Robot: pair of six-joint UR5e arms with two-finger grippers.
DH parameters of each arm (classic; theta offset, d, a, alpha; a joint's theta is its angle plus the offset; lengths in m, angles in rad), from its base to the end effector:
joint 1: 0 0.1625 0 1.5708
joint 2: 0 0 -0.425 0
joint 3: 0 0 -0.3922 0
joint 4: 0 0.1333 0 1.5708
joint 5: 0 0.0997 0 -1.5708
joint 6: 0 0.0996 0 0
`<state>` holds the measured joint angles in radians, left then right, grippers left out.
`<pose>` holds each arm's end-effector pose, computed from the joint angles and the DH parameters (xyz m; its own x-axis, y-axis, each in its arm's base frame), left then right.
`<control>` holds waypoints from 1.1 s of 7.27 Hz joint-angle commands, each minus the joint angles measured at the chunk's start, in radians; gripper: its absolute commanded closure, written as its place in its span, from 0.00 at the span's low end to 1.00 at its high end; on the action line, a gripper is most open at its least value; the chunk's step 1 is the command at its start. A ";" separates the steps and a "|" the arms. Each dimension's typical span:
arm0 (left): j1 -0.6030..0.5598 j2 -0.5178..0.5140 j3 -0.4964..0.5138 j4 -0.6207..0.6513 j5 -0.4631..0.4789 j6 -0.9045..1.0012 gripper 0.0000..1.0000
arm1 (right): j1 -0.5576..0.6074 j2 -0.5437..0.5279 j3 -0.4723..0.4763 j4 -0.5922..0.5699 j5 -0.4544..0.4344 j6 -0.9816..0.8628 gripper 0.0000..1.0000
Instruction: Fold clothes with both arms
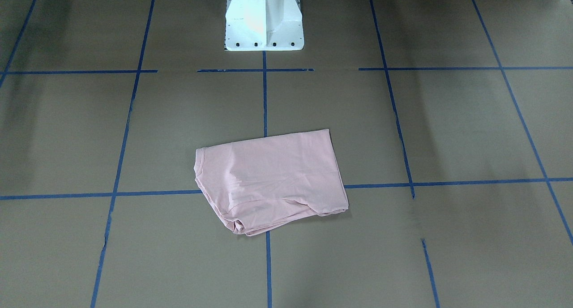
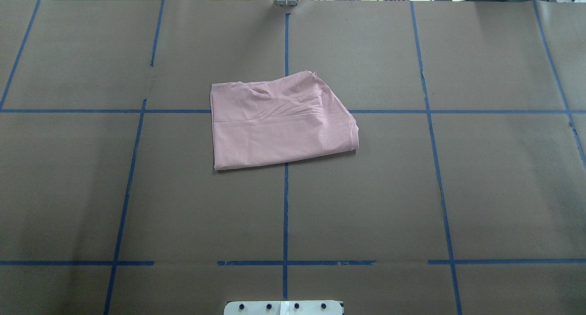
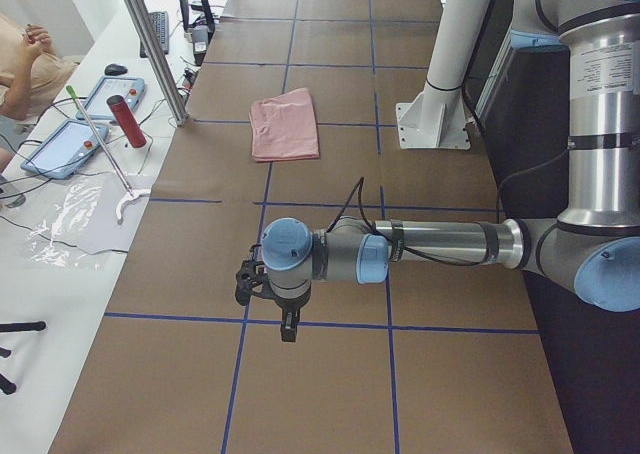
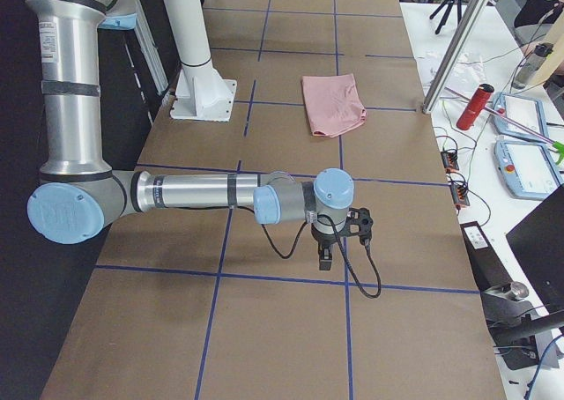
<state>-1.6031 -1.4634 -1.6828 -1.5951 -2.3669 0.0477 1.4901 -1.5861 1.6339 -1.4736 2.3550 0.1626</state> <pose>-0.0766 -0.4461 0.6500 0.7005 0.0457 -0.7121 -0.0011 0.9980 0.0629 0.0229 -0.4976 0.6241 0.7011 0.0030 0.7130 -0.0342 0.9990 0.0294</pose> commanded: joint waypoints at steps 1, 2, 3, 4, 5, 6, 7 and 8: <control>0.002 0.000 0.000 0.000 0.000 0.000 0.00 | 0.001 0.001 0.017 0.002 0.001 0.000 0.00; 0.003 0.000 0.000 0.000 0.000 0.000 0.00 | 0.012 0.002 0.020 0.002 0.003 -0.001 0.00; 0.003 0.000 0.000 0.000 0.000 0.000 0.00 | 0.024 0.003 0.040 -0.002 0.004 -0.002 0.00; 0.003 0.000 0.000 0.000 0.000 0.000 0.00 | 0.032 0.006 0.050 -0.011 0.004 -0.002 0.00; 0.003 0.001 -0.001 0.000 0.000 0.000 0.00 | 0.038 0.002 0.052 -0.013 0.004 -0.003 0.00; 0.003 0.002 0.000 0.001 0.000 0.000 0.00 | 0.053 0.000 0.050 -0.014 0.024 -0.005 0.00; 0.005 0.002 0.002 0.000 0.000 0.001 0.00 | 0.058 -0.008 0.047 -0.013 0.059 -0.005 0.00; 0.005 0.002 0.002 0.001 -0.002 0.001 0.00 | 0.058 -0.017 0.052 -0.010 0.061 -0.005 0.00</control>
<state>-1.5990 -1.4620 -1.6821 -1.5947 -2.3673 0.0485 1.5436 -1.5930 1.6833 -1.4858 2.3999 0.1583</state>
